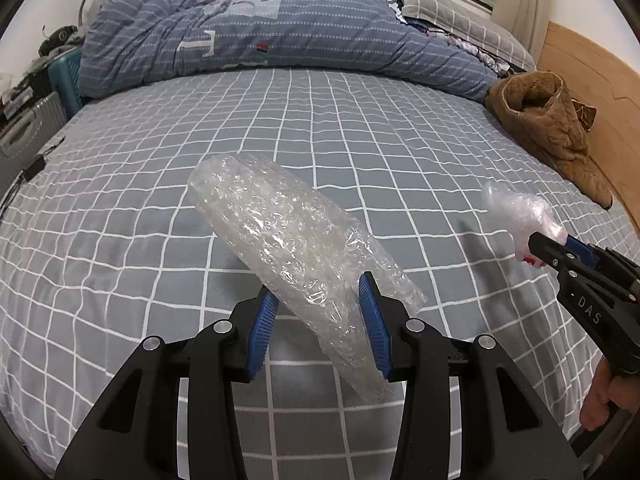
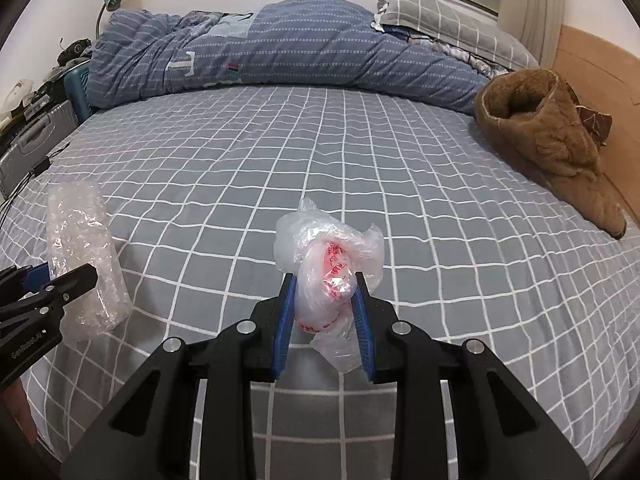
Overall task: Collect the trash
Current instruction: 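Carry the bubble wrap and pink bag with both tools over the bin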
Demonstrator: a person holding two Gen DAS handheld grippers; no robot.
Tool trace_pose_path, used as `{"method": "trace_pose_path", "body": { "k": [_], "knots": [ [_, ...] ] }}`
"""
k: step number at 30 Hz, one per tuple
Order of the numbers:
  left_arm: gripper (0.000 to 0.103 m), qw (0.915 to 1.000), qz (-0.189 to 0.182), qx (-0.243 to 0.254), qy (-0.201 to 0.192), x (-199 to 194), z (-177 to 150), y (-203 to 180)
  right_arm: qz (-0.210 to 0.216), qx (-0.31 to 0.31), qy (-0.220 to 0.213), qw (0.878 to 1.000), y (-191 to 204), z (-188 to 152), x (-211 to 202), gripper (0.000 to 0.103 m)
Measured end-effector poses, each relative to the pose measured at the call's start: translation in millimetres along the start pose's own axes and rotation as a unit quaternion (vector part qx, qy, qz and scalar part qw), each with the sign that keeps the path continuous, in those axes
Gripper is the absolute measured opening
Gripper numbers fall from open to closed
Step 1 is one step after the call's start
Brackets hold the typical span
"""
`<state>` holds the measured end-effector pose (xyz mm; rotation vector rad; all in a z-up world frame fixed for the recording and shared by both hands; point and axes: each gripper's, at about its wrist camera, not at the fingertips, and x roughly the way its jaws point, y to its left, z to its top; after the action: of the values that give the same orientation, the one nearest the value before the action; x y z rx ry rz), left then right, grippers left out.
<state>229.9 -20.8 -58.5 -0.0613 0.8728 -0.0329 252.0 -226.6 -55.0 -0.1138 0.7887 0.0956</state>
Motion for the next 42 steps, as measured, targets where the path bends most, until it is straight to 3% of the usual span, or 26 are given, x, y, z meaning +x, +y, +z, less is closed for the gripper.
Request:
{"method": "trace_pose_path", "body": {
  "k": [23,42],
  "knots": [
    [0.04,0.9995,0.004,0.033,-0.001,-57.6,-63.6,-14.8,0.005,0.016,-0.014,1.0,6.6,-51.5,-75.4,0.027],
    [0.04,0.9997,-0.009,0.021,-0.005,-97.9,-93.9,-23.7,0.013,0.009,-0.021,1.0,17.0,-86.2,-121.8,0.027]
  ]
}}
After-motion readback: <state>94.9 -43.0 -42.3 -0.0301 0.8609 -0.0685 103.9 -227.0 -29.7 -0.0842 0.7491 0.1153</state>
